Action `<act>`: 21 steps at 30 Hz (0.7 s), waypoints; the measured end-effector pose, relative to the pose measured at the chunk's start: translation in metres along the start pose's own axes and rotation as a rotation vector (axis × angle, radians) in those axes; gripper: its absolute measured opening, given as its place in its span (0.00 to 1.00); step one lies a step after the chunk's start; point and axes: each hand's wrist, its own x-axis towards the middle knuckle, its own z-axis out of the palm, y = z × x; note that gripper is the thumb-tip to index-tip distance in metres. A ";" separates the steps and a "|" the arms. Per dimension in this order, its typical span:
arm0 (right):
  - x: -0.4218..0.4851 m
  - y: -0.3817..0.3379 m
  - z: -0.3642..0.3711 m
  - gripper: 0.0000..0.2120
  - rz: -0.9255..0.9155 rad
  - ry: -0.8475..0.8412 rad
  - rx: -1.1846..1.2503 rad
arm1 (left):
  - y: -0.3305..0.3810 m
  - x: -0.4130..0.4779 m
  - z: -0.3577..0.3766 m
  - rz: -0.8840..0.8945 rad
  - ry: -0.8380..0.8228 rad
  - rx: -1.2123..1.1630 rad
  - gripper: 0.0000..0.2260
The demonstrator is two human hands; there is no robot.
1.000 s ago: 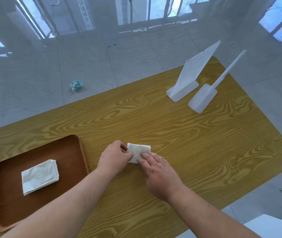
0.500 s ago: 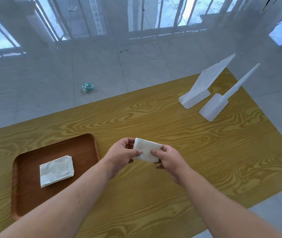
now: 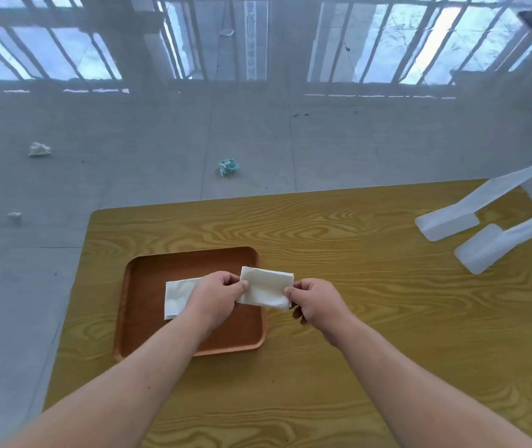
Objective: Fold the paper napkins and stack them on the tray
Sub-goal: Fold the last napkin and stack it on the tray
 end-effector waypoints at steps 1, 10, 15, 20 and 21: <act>0.001 -0.004 0.008 0.09 -0.002 -0.004 -0.021 | -0.006 0.000 -0.009 -0.008 0.015 -0.008 0.06; 0.018 -0.026 0.080 0.10 -0.062 -0.046 -0.282 | -0.048 0.002 -0.075 -0.048 0.151 0.101 0.13; 0.029 -0.033 0.104 0.10 -0.076 -0.048 -0.400 | -0.065 0.006 -0.094 -0.057 0.200 0.149 0.14; 0.035 -0.036 0.121 0.10 -0.108 -0.063 -0.486 | -0.077 0.010 -0.106 -0.077 0.216 0.190 0.14; 0.036 -0.036 0.123 0.11 -0.119 -0.062 -0.509 | -0.078 0.010 -0.107 -0.078 0.217 0.199 0.14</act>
